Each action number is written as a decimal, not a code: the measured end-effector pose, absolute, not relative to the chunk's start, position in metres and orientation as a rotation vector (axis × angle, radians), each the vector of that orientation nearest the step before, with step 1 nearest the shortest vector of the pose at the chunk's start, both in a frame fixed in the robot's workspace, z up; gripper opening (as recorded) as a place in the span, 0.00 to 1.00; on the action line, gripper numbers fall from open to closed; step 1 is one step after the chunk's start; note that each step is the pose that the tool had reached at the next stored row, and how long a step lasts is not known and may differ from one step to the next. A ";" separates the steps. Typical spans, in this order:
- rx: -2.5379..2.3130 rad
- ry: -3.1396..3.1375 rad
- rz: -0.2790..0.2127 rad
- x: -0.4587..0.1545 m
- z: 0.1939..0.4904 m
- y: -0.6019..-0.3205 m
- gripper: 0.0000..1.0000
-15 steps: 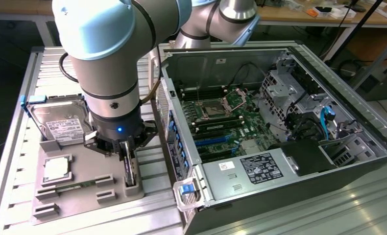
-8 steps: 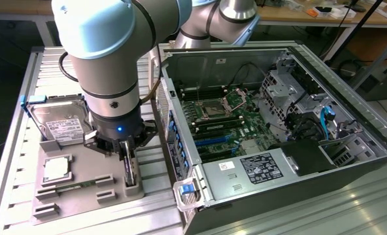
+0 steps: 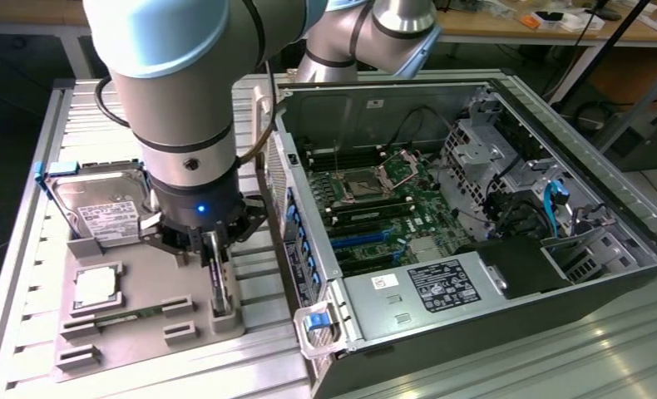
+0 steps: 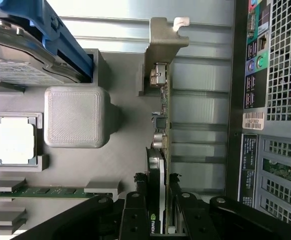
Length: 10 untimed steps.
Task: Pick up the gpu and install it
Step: 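Pick up the gpu and move the gpu toward the slot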
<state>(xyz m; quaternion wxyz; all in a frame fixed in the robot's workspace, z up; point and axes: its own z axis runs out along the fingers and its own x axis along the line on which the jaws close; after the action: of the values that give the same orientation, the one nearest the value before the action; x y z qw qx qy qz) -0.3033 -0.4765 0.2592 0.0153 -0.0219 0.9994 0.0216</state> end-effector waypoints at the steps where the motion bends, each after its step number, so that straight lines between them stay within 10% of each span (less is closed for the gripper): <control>1: -0.068 3.109 0.067 -0.303 0.260 -0.476 0.27; 10: -0.068 3.109 0.067 -0.303 0.272 -0.476 0.27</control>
<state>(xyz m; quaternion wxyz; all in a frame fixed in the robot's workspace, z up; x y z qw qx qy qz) -0.3033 -0.4765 0.2724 0.0154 -0.0219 0.9994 0.0216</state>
